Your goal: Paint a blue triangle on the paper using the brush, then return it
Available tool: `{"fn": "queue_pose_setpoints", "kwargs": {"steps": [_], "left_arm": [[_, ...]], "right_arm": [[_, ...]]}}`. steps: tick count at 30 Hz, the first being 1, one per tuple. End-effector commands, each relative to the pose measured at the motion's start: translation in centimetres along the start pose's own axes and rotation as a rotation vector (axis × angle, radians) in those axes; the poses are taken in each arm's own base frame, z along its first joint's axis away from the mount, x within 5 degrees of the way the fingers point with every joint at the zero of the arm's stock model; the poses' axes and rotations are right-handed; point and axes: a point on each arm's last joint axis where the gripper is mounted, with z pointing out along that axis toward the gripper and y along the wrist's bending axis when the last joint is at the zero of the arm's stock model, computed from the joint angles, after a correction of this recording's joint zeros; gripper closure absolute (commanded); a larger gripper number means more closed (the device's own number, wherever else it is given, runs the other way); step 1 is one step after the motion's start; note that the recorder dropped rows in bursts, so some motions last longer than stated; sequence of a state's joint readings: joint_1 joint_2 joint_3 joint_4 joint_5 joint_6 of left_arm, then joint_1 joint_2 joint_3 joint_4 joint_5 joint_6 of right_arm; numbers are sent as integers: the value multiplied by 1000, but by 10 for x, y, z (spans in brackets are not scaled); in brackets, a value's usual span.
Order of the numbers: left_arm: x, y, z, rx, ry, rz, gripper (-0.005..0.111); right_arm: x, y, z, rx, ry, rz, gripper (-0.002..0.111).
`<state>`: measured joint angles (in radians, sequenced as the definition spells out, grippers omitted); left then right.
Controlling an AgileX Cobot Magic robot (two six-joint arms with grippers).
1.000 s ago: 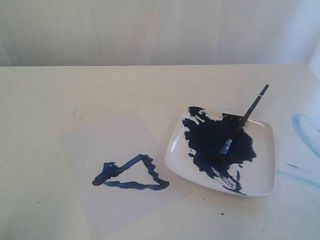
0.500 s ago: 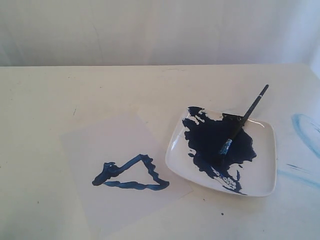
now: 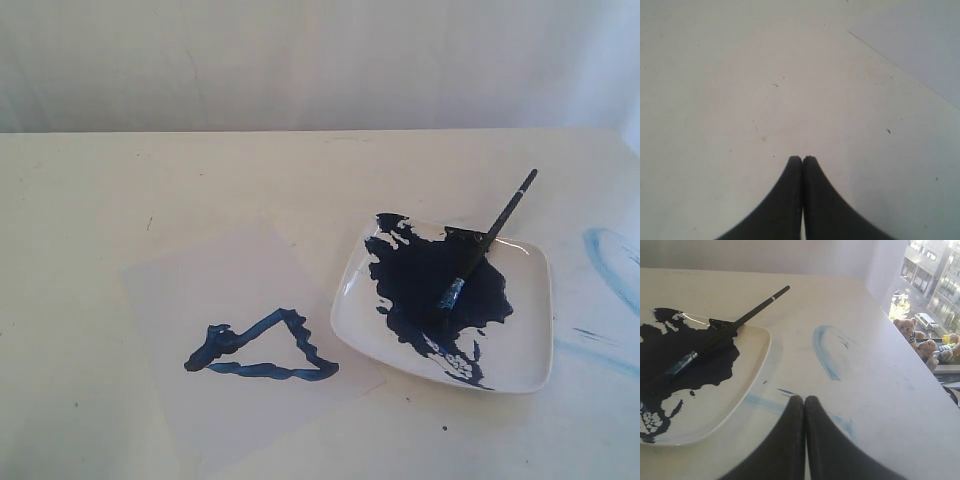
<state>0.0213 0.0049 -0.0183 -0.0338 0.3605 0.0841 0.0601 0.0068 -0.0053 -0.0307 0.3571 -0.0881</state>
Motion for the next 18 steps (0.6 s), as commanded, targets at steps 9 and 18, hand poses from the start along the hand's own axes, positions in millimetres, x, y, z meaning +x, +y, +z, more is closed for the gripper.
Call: {"fn": "queue_pose_setpoints", "kwargs": {"steps": [9, 18], "left_arm": [[3, 1, 1, -17, 13, -12, 107], [3, 1, 1, -19, 12, -12, 107]], "right_arm": [[1, -1, 0, 12, -6, -13, 108], [1, -1, 0, 12, -6, -13, 108]]}}
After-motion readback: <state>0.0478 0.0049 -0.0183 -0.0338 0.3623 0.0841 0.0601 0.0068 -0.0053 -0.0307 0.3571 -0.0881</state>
